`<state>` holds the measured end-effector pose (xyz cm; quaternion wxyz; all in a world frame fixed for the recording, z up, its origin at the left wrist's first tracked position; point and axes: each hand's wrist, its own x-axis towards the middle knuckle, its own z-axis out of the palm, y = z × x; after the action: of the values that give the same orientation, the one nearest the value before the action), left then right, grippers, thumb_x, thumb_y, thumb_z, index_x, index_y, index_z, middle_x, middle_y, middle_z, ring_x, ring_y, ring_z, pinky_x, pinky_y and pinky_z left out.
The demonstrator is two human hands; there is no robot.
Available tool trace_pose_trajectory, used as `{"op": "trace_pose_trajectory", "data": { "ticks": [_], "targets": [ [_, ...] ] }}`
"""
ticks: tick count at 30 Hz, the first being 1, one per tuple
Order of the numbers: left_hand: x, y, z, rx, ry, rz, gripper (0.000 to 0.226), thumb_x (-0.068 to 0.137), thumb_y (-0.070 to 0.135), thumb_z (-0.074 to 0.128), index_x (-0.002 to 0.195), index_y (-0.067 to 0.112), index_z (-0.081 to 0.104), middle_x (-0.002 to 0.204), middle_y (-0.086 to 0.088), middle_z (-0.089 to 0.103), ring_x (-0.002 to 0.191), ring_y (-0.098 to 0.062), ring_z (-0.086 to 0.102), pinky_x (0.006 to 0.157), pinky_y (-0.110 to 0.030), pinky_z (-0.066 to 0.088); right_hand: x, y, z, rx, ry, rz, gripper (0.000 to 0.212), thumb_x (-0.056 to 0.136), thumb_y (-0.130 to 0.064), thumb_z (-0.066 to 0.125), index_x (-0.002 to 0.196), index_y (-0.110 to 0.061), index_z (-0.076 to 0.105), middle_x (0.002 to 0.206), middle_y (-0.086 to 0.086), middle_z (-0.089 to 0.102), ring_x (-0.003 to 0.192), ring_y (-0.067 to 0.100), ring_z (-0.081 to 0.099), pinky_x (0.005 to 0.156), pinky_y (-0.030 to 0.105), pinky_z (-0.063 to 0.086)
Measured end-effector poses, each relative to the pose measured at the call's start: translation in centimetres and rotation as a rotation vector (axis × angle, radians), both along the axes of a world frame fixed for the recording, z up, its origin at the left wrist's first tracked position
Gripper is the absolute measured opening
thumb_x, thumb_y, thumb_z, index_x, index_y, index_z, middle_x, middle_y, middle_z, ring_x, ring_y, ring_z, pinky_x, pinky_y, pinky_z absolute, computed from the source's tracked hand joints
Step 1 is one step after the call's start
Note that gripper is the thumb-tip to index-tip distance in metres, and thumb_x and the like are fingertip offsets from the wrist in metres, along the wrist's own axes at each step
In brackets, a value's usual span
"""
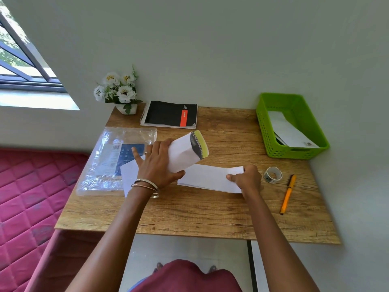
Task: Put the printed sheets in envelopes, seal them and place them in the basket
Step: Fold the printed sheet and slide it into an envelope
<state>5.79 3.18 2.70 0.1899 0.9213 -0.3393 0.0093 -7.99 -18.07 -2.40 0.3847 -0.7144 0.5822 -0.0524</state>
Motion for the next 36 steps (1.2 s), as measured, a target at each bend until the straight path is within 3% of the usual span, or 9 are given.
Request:
{"op": "trace_pose_trajectory", "data": {
  "ticks": [4, 9, 12, 16, 27, 32, 36],
  "targets": [
    [0.1, 0.3, 0.0, 0.004, -0.02, -0.015, 0.09, 0.059, 0.052, 0.076, 0.132, 0.025, 0.03, 0.131, -0.005, 0.044, 0.125, -0.03, 0.041, 0.103, -0.073, -0.001, -1.3, -0.3, 1.3, 0.13, -0.301, 0.041, 0.035, 0.074, -0.02, 0.079, 0.102, -0.005, 0.063, 0.104, 0.01, 0.068, 0.091, 0.027, 0.064, 0.081, 0.041, 0.054],
    [0.1, 0.5, 0.1, 0.049, -0.121, -0.018, 0.091, 0.056, 0.054, 0.076, 0.129, 0.025, 0.03, 0.124, -0.007, 0.046, 0.119, -0.033, 0.042, 0.102, -0.075, 0.006, -3.1, -1.0, 6.6, -0.084, -0.703, -0.064, 0.015, 0.086, -0.017, 0.068, 0.098, -0.014, 0.06, 0.098, 0.009, 0.067, 0.083, 0.021, 0.062, 0.065, 0.027, 0.048],
    [0.1, 0.4, 0.0, 0.074, -0.133, 0.016, 0.094, 0.055, 0.054, 0.077, 0.13, 0.024, 0.03, 0.123, -0.009, 0.043, 0.118, -0.033, 0.039, 0.101, -0.075, 0.004, -3.9, -1.5, 9.0, -0.156, -0.861, -0.139, 0.009, 0.087, -0.022, 0.067, 0.093, -0.025, 0.061, 0.096, 0.001, 0.068, 0.084, 0.017, 0.065, 0.064, 0.032, 0.054],
    [-0.1, 0.3, 0.1, 0.105, -0.109, 0.085, 0.098, 0.056, 0.051, 0.078, 0.135, 0.021, 0.029, 0.125, -0.011, 0.04, 0.121, -0.034, 0.034, 0.102, -0.074, 0.0, -4.4, -0.9, 10.6, -0.141, -0.977, -0.133, 0.009, 0.089, -0.021, 0.066, 0.089, -0.029, 0.062, 0.082, -0.006, 0.066, 0.067, 0.008, 0.064, 0.039, 0.023, 0.047],
    [-0.2, 0.7, 0.1, 0.061, -0.014, 0.073, 0.099, 0.057, 0.051, 0.077, 0.136, 0.024, 0.023, 0.126, -0.008, 0.037, 0.124, -0.032, 0.031, 0.104, -0.071, -0.002, -4.1, 0.0, 9.5, -0.111, -0.948, 0.027, 0.011, 0.087, -0.019, 0.068, 0.086, -0.029, 0.064, 0.078, -0.002, 0.065, 0.058, 0.008, 0.06, 0.037, 0.023, 0.044],
    [-0.4, 1.1, 0.1, 0.077, -0.013, 0.052, 0.097, 0.058, 0.051, 0.076, 0.135, 0.027, 0.021, 0.126, -0.006, 0.036, 0.126, -0.031, 0.029, 0.103, -0.071, -0.005, -4.3, -0.5, 9.8, -0.051, -0.911, 0.151, 0.017, 0.085, -0.016, 0.07, 0.101, -0.012, 0.067, 0.086, 0.001, 0.064, 0.062, 0.012, 0.06, 0.038, 0.023, 0.046],
    [-0.7, 1.2, 0.2, 0.094, -0.032, 0.016, 0.096, 0.058, 0.051, 0.076, 0.136, 0.024, 0.026, 0.126, -0.006, 0.037, 0.125, -0.032, 0.031, 0.103, -0.071, -0.005, -4.1, -1.0, 10.4, -0.009, -0.866, 0.255, 0.019, 0.084, -0.014, 0.07, 0.103, -0.014, 0.069, 0.087, 0.001, 0.065, 0.063, 0.011, 0.058, 0.039, 0.024, 0.045]
  ]
}}
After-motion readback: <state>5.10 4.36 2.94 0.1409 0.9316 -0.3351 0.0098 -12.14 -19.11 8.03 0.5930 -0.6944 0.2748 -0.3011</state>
